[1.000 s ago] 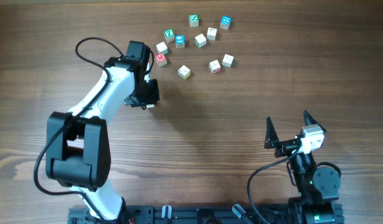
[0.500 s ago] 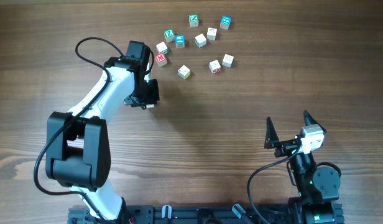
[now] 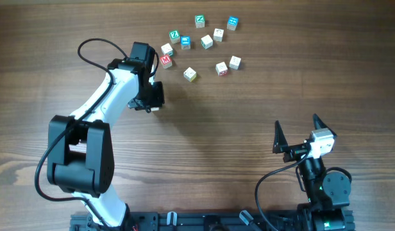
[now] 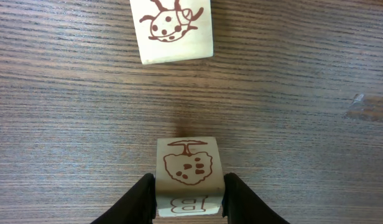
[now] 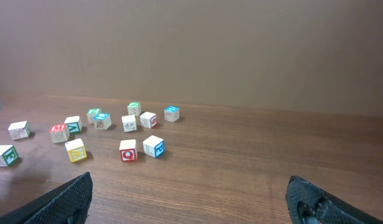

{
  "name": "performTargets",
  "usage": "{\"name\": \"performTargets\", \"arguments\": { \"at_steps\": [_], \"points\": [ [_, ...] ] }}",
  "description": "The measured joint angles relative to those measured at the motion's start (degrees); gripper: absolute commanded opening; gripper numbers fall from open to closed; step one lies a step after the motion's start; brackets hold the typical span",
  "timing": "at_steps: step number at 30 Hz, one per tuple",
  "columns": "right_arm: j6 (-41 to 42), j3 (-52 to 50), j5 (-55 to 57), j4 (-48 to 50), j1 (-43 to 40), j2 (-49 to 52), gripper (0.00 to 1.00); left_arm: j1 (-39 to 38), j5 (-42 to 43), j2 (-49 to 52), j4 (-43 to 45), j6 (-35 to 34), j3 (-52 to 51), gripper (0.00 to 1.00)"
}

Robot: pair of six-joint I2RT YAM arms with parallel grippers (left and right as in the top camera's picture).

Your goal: Form a tower

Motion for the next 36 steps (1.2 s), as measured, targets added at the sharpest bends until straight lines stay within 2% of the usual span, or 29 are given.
{"name": "performTargets", "arguments": {
  "at_steps": [10,13,17,20,23,26,30,36],
  "points": [
    [0.0,0.0,0.0,0.0,0.0,0.0,1.0,0.0,0.0,0.0,-0.3,0.0,0.0,0.37],
    [0.0,0.0,0.0,0.0,0.0,0.0,1.0,0.0,0.0,0.0,0.0,0.0,-0.6,0.35],
    [0.0,0.0,0.0,0.0,0.0,0.0,1.0,0.0,-0.2,0.0,1.2,0.5,-1.7,0.5],
    [0.0,0.0,0.0,0.0,0.0,0.0,1.0,0.0,-1.2,0.1,2.3,1.0,-1.8,0.55],
    [0.0,0.0,0.0,0.0,0.0,0.0,1.0,0.0,-2.0,0.1,3.0,1.1,-1.8,0.52],
    [0.0,0.0,0.0,0.0,0.0,0.0,1.0,0.0,-2.4,0.1,3.5,1.3,-1.8,0.41],
    [0.0,0.0,0.0,0.0,0.0,0.0,1.0,0.0,-2.4,0.3,3.7,1.3,-1.8,0.32],
    [0.0,0.0,0.0,0.0,0.0,0.0,1.0,0.0,-2.4,0.5,4.1,1.3,-1.8,0.39]
  ]
}}
